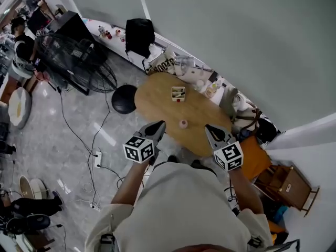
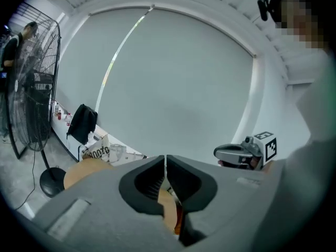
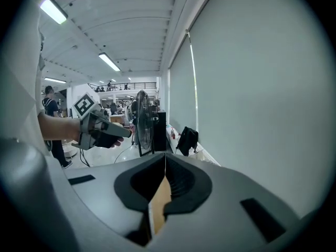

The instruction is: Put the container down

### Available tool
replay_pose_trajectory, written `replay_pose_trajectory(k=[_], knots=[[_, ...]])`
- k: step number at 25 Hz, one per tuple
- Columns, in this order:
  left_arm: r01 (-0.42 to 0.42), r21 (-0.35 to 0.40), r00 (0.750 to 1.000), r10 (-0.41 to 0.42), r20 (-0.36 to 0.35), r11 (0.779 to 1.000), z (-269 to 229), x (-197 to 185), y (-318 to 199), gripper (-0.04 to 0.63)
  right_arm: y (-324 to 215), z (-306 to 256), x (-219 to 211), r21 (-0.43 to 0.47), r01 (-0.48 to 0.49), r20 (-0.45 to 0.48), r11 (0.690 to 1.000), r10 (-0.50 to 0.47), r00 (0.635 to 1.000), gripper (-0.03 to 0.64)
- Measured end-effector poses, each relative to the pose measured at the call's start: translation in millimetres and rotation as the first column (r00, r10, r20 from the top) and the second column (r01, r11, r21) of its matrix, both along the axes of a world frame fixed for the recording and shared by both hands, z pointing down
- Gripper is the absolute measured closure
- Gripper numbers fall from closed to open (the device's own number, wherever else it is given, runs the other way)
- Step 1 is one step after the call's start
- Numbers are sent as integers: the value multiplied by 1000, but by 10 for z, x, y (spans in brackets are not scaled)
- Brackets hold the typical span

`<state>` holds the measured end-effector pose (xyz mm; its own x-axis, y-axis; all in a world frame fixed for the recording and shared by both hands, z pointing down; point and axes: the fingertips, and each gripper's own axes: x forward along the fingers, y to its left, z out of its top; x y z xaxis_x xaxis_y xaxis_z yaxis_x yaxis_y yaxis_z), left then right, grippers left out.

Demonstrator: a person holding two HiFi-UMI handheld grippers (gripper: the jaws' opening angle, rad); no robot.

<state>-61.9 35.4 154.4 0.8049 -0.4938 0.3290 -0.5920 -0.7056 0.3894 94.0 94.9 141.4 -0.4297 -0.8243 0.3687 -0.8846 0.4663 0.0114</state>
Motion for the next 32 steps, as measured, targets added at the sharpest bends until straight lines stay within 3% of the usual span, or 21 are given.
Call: replay_pose_trajectory(k=[6, 13, 17, 32], knots=[[30, 119, 999, -26, -36, 992, -575, 40, 104, 572, 93, -427, 245, 52, 43, 9, 998, -44, 999, 614], [72, 207, 997, -67, -28, 976, -772, 11, 121, 574, 45, -666, 538, 98, 1, 50, 995, -6, 999, 613], [93, 209, 995, -85, -45, 973, -793, 25, 111, 574, 4, -751, 663, 115, -26, 87, 993, 16, 996, 614], [86, 196, 996, -79, -45, 977, -723, 125, 149, 574, 80, -700, 708, 105, -33, 83, 994, 24, 996, 614]])
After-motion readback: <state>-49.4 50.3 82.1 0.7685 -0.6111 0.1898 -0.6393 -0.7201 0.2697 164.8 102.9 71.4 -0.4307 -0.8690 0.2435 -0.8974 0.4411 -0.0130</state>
